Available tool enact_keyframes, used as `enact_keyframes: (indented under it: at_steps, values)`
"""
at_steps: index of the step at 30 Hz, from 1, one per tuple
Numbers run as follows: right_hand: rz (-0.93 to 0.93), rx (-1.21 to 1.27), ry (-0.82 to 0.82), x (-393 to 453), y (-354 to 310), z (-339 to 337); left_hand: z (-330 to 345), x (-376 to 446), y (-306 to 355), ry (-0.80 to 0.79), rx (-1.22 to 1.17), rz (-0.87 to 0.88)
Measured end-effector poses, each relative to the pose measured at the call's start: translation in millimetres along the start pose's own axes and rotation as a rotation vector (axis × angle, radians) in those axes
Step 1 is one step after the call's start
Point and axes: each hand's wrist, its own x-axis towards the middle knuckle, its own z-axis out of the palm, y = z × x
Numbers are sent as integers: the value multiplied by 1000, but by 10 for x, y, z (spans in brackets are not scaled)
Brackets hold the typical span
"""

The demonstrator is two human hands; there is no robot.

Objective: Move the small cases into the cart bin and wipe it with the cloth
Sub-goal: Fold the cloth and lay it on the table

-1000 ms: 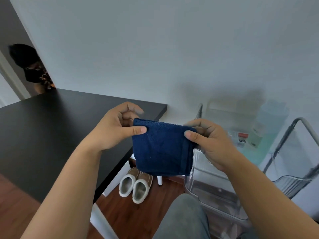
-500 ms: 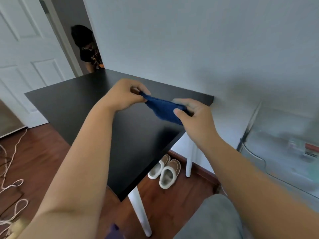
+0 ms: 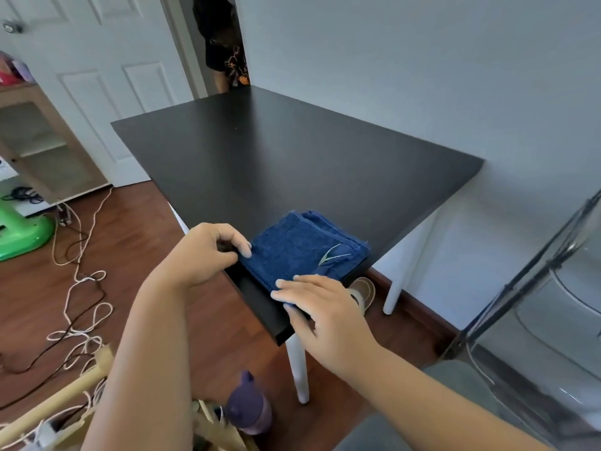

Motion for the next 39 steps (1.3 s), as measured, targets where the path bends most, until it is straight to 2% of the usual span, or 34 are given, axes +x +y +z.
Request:
enact_keyframes:
  at_steps: [3, 5, 7, 9, 12, 14, 19, 25, 29, 33, 39]
  values:
    - [-40, -1, -66, -35, -56, -24, 22, -107, 23, 44, 10, -18]
    - [-16, 34, -42, -7, -46, -85, 73, -129, 158, 125, 31, 40]
    - [57, -7, 18, 58, 17, -146, 201, -134, 341, 231, 104, 155]
    - [180, -140, 7, 132, 110, -178, 380, -120, 502, 278, 203, 222]
    - [352, -314, -176, 149, 289, -155, 623, -121, 639, 134, 319, 170]
    - [424, -322, -249, 114, 383, -123, 737, -109, 653, 16, 317, 114]
    - [453, -279, -251, 61, 439, -99, 842, -93, 565, -92, 482, 91]
    - [447, -295, -277, 64, 418, -129, 828, -54, 562, -144, 522, 67]
    - [495, -191, -127, 15, 407, -347, 805, -42, 748, -107, 462, 97]
    - [616, -162, 90, -162, 553, -861, 906, 18, 1213, -58, 288, 296]
    - [720, -241, 456, -678, 713, -1861, 1573, 134, 2112, -143, -9, 602]
